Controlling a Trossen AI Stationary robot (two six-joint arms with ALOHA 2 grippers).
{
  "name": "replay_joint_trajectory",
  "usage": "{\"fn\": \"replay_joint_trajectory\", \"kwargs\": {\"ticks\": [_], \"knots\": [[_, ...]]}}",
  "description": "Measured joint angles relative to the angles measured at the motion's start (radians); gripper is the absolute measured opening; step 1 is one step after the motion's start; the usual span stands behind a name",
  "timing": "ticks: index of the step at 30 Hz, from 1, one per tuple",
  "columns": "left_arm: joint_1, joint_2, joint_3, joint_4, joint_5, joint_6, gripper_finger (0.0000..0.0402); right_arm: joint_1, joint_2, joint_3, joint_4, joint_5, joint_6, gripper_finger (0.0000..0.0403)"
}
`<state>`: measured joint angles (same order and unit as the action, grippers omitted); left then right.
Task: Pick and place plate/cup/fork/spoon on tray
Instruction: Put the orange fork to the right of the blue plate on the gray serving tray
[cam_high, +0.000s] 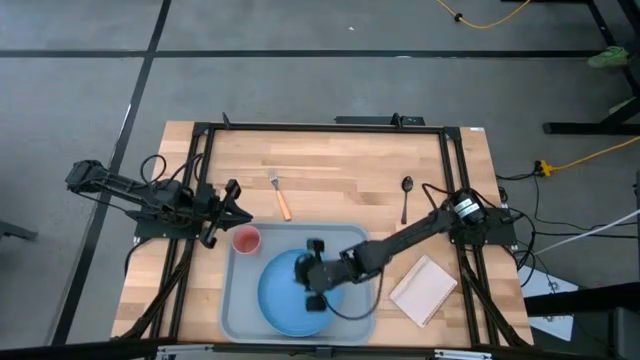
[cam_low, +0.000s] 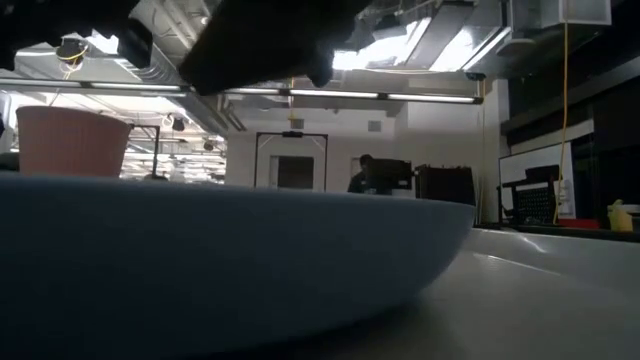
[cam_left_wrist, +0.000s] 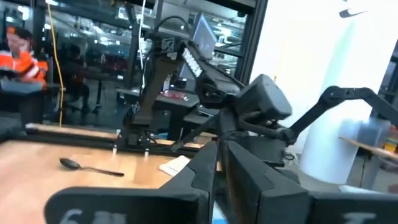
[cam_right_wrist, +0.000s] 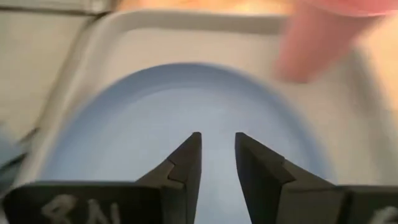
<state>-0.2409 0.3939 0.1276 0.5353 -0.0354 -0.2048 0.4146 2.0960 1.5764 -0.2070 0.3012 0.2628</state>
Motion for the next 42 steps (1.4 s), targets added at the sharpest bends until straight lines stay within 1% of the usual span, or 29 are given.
{"fn": "replay_joint_trajectory", "kwargs": {"ticks": [2,5,8,10,12,16,18,20,25,29,31,32,33,36,39,42], "knots": [[0.000,-0.024,0.000,-0.011,0.001,0.033,0.0027,-0.031,0.000,0.000,0.001,0.027,0.021,0.0101],[0.000,-0.084,0.001,-0.060,-0.002,0.090,0.0027,-0.082,0.000,0.000,0.003,0.029,0.022,0.0101],[0.000,-0.164,0.001,-0.189,-0.030,0.133,0.0027,-0.144,0.000,0.000,0.005,0.028,0.040,0.0101],[0.000,-0.218,0.001,-0.289,-0.053,0.132,0.0027,-0.195,0.000,0.000,0.011,0.018,0.099,0.0101],[0.000,-0.271,0.001,-0.369,-0.047,0.129,0.0027,-0.251,0.000,0.000,0.024,-0.028,0.178,0.0101],[0.000,-0.355,0.001,-0.439,0.053,0.172,0.0027,-0.348,0.000,-0.001,0.102,-0.183,0.256,0.0101],[0.000,-0.392,0.001,-0.491,0.067,0.198,0.0027,-0.379,0.000,-0.001,0.162,-0.221,0.243,0.0101],[0.000,-0.390,0.002,-0.561,0.045,0.211,0.0027,-0.399,0.000,0.000,0.224,-0.229,0.199,0.0101],[0.000,-0.388,-0.002,-0.644,-0.049,0.214,0.0027,-0.444,-0.002,0.089,0.191,-0.269,0.081,0.0101],[0.000,-0.391,-0.018,-0.619,-0.057,0.283,0.0027,-0.490,-0.002,0.184,0.070,-0.270,-0.063,0.0101],[0.000,-0.391,-0.061,-0.565,-0.057,0.289,0.0027,-0.518,-0.003,0.226,0.015,-0.251,-0.108,0.0101],[0.000,-0.391,-0.090,-0.512,-0.057,0.284,0.0027,-0.532,-0.004,0.240,-0.016,-0.234,-0.111,0.0101],[0.000,-0.391,-0.123,-0.458,-0.055,0.273,0.0027,-0.545,-0.004,0.249,-0.044,-0.218,-0.110,0.0101],[0.001,-0.383,-0.118,-0.453,-0.055,0.267,0.0027,-0.582,-0.002,0.259,-0.080,-0.213,-0.046,0.0101],[0.009,-0.388,-0.119,-0.444,-0.059,0.340,0.0027,-0.601,0.004,0.251,-0.074,-0.228,0.022,0.0101],[0.033,-0.389,-0.119,-0.393,-0.051,0.376,0.0027,-0.600,0.058,0.251,-0.062,-0.267,0.070,0.0101]]}}
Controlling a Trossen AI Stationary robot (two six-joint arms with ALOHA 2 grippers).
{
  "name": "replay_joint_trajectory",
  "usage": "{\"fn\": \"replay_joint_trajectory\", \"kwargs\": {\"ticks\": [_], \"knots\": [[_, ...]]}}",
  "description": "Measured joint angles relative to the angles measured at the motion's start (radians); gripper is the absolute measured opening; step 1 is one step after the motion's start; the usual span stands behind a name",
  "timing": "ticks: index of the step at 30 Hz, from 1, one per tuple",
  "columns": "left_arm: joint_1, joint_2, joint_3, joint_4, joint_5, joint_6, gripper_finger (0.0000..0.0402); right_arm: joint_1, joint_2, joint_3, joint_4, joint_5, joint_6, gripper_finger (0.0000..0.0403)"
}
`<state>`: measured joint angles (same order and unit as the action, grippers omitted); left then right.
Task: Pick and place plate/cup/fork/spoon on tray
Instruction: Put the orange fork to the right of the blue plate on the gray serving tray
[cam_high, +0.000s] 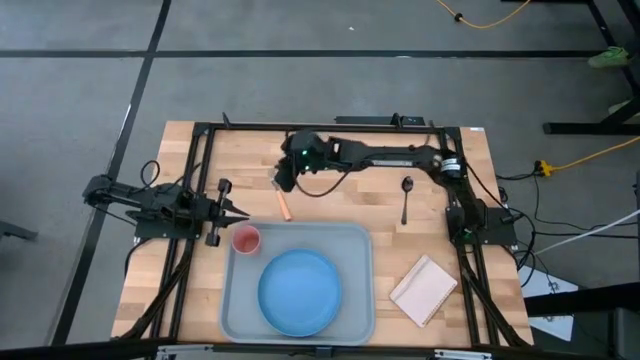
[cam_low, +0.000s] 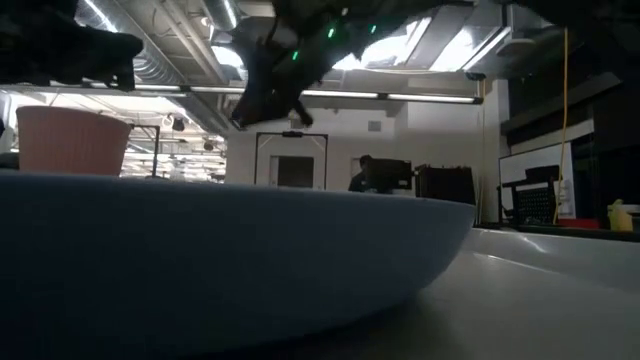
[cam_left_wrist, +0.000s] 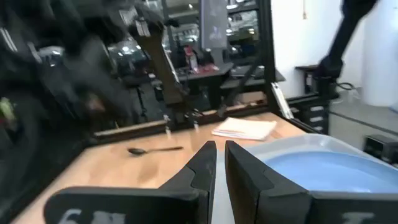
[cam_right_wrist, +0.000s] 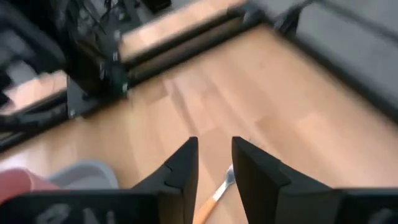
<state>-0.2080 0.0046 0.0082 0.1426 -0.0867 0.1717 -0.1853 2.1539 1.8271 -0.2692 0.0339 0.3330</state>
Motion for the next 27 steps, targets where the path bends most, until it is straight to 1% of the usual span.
{"fn": "replay_joint_trajectory", "kwargs": {"ticks": [2,4,7,10,12,15,16,17,21,25,27], "knots": [[0.024,0.002,0.000,0.009,0.001,0.016,0.0027,0.008,0.059,0.006,0.032,-0.043,0.010,0.0101],[0.048,0.001,0.000,0.013,0.001,0.013,0.0027,0.022,0.129,0.045,0.043,-0.082,0.030,0.0101],[0.076,0.001,0.000,0.011,0.001,-0.032,0.0027,0.046,0.217,0.145,-0.013,-0.082,0.029,0.0101],[0.088,0.001,0.000,0.009,0.001,-0.035,0.0027,0.069,0.274,0.281,-0.121,-0.035,0.029,0.0101],[0.091,0.001,0.000,0.009,-0.004,-0.027,0.0027,0.086,0.304,0.370,-0.212,0.017,0.021,0.0101],[0.093,0.001,0.000,0.008,-0.008,-0.027,0.0027,0.106,0.338,0.454,-0.376,0.141,0.005,0.0101],[0.093,0.001,0.000,0.008,-0.008,-0.028,0.0027,0.110,0.345,0.464,-0.414,0.179,0.010,0.0101],[0.093,0.001,0.000,0.008,-0.008,-0.028,0.0027,0.113,0.348,0.467,-0.434,0.194,0.027,0.0101],[0.093,0.001,0.000,0.008,-0.008,-0.029,0.0027,0.109,0.347,0.428,-0.399,0.136,0.054,0.0101],[0.093,0.001,0.000,0.008,-0.008,-0.036,0.0027,0.110,0.349,0.381,-0.355,0.129,0.052,0.0101],[0.093,0.001,0.000,0.008,-0.008,-0.039,0.0027,0.105,0.348,0.360,-0.347,0.082,0.052,0.0101]]}}
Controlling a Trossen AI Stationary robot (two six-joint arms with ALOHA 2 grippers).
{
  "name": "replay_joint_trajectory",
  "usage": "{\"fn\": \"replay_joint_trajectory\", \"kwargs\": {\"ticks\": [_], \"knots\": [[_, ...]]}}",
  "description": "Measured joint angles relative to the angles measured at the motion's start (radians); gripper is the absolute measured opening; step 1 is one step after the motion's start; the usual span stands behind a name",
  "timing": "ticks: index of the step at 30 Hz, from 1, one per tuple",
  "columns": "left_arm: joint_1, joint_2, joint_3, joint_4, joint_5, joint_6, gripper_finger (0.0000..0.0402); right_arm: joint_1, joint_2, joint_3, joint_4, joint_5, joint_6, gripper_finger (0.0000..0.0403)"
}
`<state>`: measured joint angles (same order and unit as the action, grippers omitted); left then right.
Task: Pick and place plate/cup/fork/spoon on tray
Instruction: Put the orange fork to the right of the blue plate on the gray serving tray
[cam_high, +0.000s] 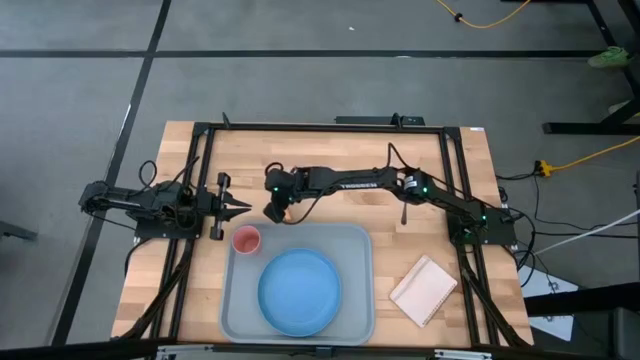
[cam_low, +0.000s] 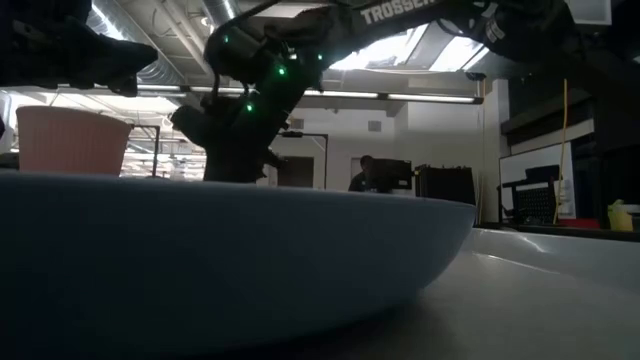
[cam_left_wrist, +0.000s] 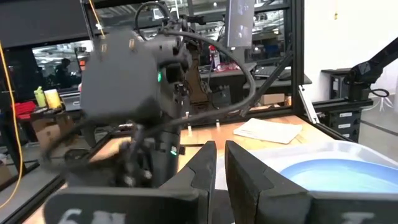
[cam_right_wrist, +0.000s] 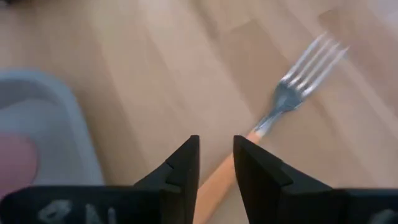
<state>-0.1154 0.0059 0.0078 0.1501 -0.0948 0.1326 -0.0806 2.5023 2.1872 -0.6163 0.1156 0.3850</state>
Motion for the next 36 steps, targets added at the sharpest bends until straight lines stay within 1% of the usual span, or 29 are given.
{"fn": "replay_joint_trajectory", "kwargs": {"ticks": [3,7,11,14,16,22,26,28,32,36], "knots": [[0.000,0.000,0.000,0.000,0.004,0.000,0.0027,-0.008,0.003,-0.040,0.043,-0.087,0.005,0.0101],[0.000,0.000,0.000,0.000,0.010,-0.001,0.0027,-0.012,0.004,-0.050,0.108,-0.106,0.005,0.0101],[0.000,0.000,0.000,0.000,0.010,-0.001,0.0027,-0.025,0.014,-0.050,0.099,-0.125,0.023,0.0101],[0.000,0.000,0.000,0.000,0.010,-0.002,0.0027,-0.049,0.025,-0.050,0.126,-0.215,0.051,0.0101],[0.000,0.000,0.000,0.000,0.010,-0.002,0.0027,-0.059,0.030,-0.050,0.120,-0.233,0.073,0.0101],[0.000,0.000,0.000,-0.005,0.010,-0.002,0.0027,-0.064,0.038,-0.050,0.070,-0.209,0.133,0.0101],[0.000,0.000,0.000,-0.006,0.010,-0.002,0.0027,-0.067,0.037,-0.049,0.009,-0.141,0.158,0.0101],[0.000,0.000,0.000,-0.006,0.010,-0.002,0.0027,-0.067,0.037,-0.049,-0.011,-0.130,0.164,0.0101],[-0.001,0.000,0.000,-0.006,0.011,-0.003,0.0027,-0.066,0.036,-0.048,-0.043,-0.100,0.157,0.0101],[-0.001,0.000,0.000,-0.007,0.011,-0.022,0.0027,-0.066,0.036,-0.013,-0.062,-0.112,0.097,0.0101]]}}
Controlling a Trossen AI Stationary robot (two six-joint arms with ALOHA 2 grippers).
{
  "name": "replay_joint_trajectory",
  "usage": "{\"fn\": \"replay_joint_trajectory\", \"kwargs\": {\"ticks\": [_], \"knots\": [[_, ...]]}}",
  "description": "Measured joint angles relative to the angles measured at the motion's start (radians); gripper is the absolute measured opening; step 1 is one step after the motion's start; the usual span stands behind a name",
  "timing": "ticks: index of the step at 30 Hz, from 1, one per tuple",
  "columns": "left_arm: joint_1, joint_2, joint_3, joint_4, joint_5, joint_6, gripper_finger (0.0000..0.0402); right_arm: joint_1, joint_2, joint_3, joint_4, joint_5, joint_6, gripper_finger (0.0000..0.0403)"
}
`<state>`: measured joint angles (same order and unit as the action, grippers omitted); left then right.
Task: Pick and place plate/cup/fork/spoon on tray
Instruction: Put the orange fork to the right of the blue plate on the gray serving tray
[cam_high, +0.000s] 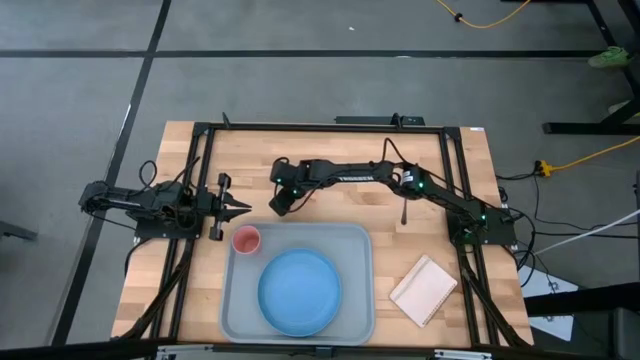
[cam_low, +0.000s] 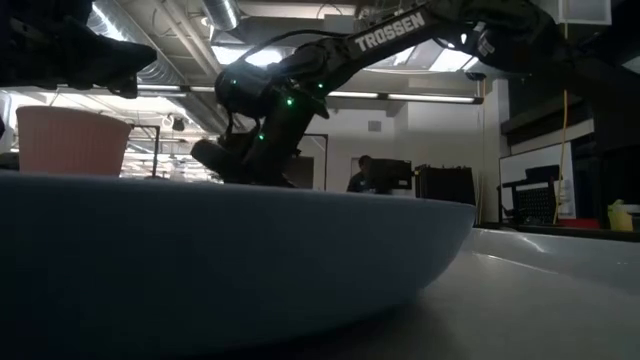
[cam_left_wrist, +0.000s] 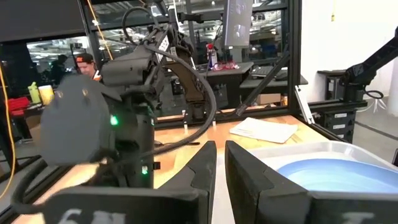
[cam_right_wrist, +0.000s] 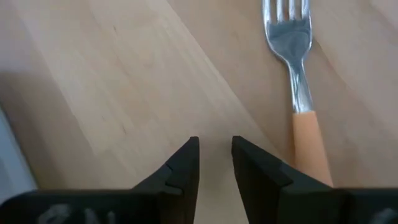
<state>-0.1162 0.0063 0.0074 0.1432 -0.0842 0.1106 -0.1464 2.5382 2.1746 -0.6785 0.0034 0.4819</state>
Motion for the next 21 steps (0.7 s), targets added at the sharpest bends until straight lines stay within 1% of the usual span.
{"fn": "replay_joint_trajectory", "kwargs": {"ticks": [1,3,6,10,13,17,19,21], "knots": [[0.000,0.000,0.000,0.000,0.000,0.000,0.0027,0.003,0.001,0.019,0.000,0.005,-0.021,0.0101],[0.000,0.000,0.000,-0.001,0.000,0.000,0.0027,0.009,0.000,0.066,-0.016,0.053,-0.055,0.0101],[0.000,0.000,0.000,-0.001,0.000,0.000,0.0027,0.014,-0.003,0.110,-0.098,0.132,-0.080,0.0101],[0.000,0.000,0.000,-0.001,0.000,-0.002,0.0027,0.009,-0.001,0.109,-0.209,0.134,-0.075,0.0101],[0.000,0.000,0.000,-0.001,0.000,-0.002,0.0027,0.001,-0.002,0.077,-0.221,0.141,-0.092,0.0101],[0.000,0.000,0.000,-0.001,0.000,-0.002,0.0027,-0.001,0.000,0.076,-0.199,0.211,-0.125,0.0101],[0.000,0.000,0.000,-0.001,0.000,-0.002,0.0027,-0.001,-0.001,0.077,-0.207,0.207,-0.153,0.0101],[0.000,0.000,0.000,-0.001,0.000,-0.002,0.0027,-0.004,-0.001,0.076,-0.226,0.176,-0.174,0.0101]]}}
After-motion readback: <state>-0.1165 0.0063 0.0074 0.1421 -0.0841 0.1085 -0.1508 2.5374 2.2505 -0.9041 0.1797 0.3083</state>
